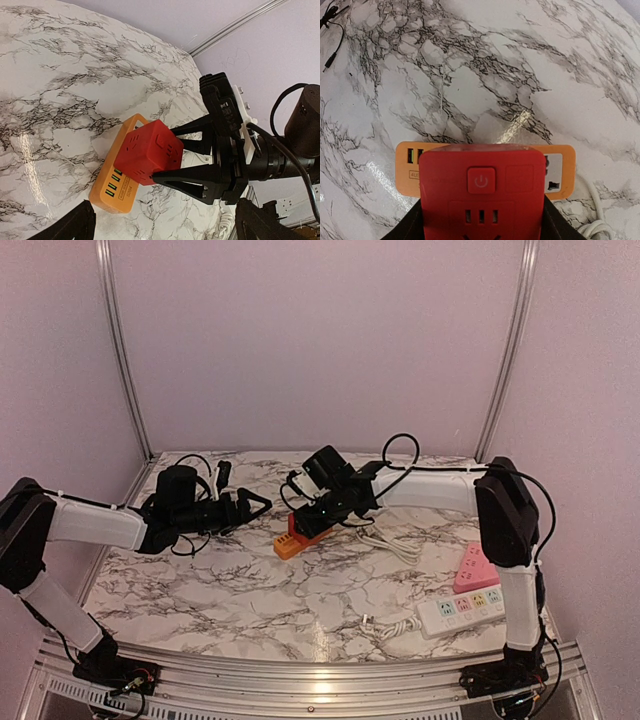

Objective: Insert the plug
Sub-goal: Insert the socket into the socket slot.

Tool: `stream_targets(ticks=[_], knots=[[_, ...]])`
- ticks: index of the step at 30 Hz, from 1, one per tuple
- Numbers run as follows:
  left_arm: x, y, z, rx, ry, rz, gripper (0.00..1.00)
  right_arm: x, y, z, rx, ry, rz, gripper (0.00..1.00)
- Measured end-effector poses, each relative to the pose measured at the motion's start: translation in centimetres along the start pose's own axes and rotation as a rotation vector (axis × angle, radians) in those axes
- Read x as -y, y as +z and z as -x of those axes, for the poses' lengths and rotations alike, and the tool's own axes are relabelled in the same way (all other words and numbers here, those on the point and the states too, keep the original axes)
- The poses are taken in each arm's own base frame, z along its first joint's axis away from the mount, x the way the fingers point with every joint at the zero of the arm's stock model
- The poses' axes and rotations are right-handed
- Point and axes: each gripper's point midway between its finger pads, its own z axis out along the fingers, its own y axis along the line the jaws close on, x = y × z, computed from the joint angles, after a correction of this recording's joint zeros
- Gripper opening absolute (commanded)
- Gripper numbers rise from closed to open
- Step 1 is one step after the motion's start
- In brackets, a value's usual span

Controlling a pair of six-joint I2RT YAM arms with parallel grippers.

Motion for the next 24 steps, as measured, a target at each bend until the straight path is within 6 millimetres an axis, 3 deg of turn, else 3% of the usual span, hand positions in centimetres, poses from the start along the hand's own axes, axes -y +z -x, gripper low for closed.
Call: stream_targets(ticks=[4, 11, 15, 19, 24], knots=[[-0.3, 0.0, -0.3, -0.006, -0.006, 0.005, 0.99, 0.0, -0.2, 0.0, -0.006, -0.003, -0.002, 0.44], [-0.9, -0.1, -0.9, -0.016, -0.015, 0.020, 0.99, 0.2, -0.6, 0.0, -0.017, -0.009, -0.015, 0.83], [-1.0, -0.1, -1.0, -0.016, -0.016, 0.026, 0.99, 0.5, -1.4, -1.2, -0.072, -0.023, -0.027, 0.96], [-1.1, -0.1, -1.0, -0.014, -0.016, 0.028, 0.99, 0.3, -4.1, 0.5, -0.024, -0.027, -0.022, 0.99], [-1.0, -0.1, -1.0, -0.018, 0.017, 0.025, 0.99, 0.5, -10.7, 4.4, 0.139, -0.015, -0.018, 0.99]])
